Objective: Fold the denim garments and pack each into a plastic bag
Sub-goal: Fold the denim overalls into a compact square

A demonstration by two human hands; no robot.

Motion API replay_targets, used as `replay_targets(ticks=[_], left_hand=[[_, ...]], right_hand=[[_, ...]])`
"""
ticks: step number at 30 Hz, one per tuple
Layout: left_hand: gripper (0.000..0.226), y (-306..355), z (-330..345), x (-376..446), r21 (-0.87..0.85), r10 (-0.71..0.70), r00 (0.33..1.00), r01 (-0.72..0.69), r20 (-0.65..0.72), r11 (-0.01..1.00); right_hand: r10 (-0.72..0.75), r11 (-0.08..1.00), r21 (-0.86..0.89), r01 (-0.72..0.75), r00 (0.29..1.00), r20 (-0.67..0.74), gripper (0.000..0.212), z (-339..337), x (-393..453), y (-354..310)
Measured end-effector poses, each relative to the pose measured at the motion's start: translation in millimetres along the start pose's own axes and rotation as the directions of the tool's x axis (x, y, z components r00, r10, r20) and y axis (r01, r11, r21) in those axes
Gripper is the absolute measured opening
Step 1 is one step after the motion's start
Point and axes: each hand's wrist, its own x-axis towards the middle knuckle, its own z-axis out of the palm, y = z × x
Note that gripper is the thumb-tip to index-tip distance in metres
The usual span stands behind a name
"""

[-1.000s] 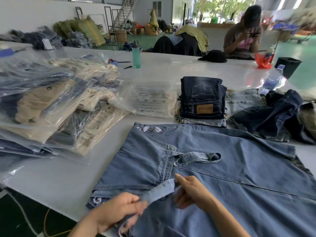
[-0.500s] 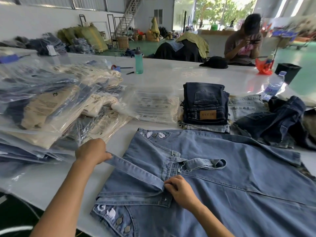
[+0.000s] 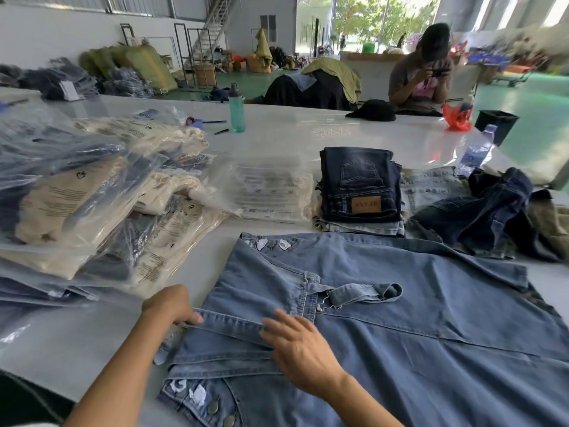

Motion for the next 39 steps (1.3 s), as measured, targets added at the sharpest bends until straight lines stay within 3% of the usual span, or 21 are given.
replay_targets(ticks=[3, 5, 8, 13, 16, 18, 20, 23, 25, 27, 29, 31, 34, 36, 39], left_hand=[[0.053, -6, 0, 6, -0.020, -0.027, 0.997, 0.026, -0.067, 0.999], [0.056, -16, -3, 8, -0.012, -0.051, 0.997, 0.051, -0.061, 0.999], [0.061, -30, -7, 12, -0.015, -0.091, 0.995, 0.091, -0.038, 0.996], [0.043, -19, -13, 18, 0.009, -0.043, 0.999, 0.043, -0.030, 0.999], [0.027, -4, -15, 14, 0.111, -0.089, 0.987, 0.104, -0.136, 0.988], [0.017, 0, -15, 11, 0.142, -0.110, 0.989, 0.122, -0.095, 0.982], [0.023, -6, -11, 12, 0.040, -0.094, 0.992, 0.091, 0.088, 0.995], [0.056, -32, -2, 4, -0.071, -0.043, 0.944, 0.070, 0.328, 0.995], [0.052, -54, 2, -4, -0.067, -0.012, 0.932, 0.039, 0.363, 0.997], [0.034, -74, 7, -4, -0.052, 0.000, 0.917, 0.023, 0.398, 0.998], [0.023, -91, 15, 1, -0.109, 0.018, 0.929, 0.024, 0.371, 0.994], [0.026, -104, 23, 3, -0.317, 0.024, 0.964, 0.064, 0.266, 0.946], [0.013, -115, 25, 3, -0.664, -0.061, 0.979, 0.176, 0.193, 0.727], [0.012, -115, 21, 3, -0.764, -0.064, 0.982, 0.179, 0.178, 0.620], [0.022, -110, 10, 6, -0.705, -0.117, 0.990, 0.135, 0.073, 0.696]], right_hand=[[0.043, 0.997, -0.070, -0.029, 0.977, 0.209, 0.050, 12, -12, -3], [0.068, 0.995, -0.087, -0.047, 0.963, 0.259, 0.051, 14, -17, -1], [0.015, 0.978, 0.192, -0.078, 0.950, 0.312, 0.051, 19, -10, 6], [0.061, 0.952, 0.264, -0.156, 0.940, 0.335, 0.045, 20, 2, 9], [0.077, 0.954, 0.247, -0.169, 0.936, 0.343, 0.044, 21, 6, 8], [0.080, 0.953, 0.247, -0.175, 0.933, 0.351, 0.045, 20, 5, 7], [0.077, 0.950, 0.259, -0.177, 0.932, 0.354, 0.047, 20, 2, 6], [0.084, 0.941, 0.280, -0.189, 0.934, 0.348, 0.049, 19, -2, 5], [0.085, 0.940, 0.284, -0.190, 0.935, 0.344, 0.049, 20, -3, 5], [0.087, 0.939, 0.285, -0.193, 0.934, 0.348, 0.049, 19, -3, 4], [0.087, 0.939, 0.285, -0.194, 0.933, 0.349, 0.049, 20, -3, 5], [0.090, 0.937, 0.289, -0.198, 0.934, 0.346, 0.049, 20, -3, 5], [0.092, 0.935, 0.293, -0.200, 0.934, 0.346, 0.049, 20, -3, 5], [0.095, 0.934, 0.293, -0.205, 0.931, 0.352, 0.049, 18, -2, 6], [0.101, 0.931, 0.295, -0.214, 0.929, 0.357, 0.049, 17, -1, 5]])
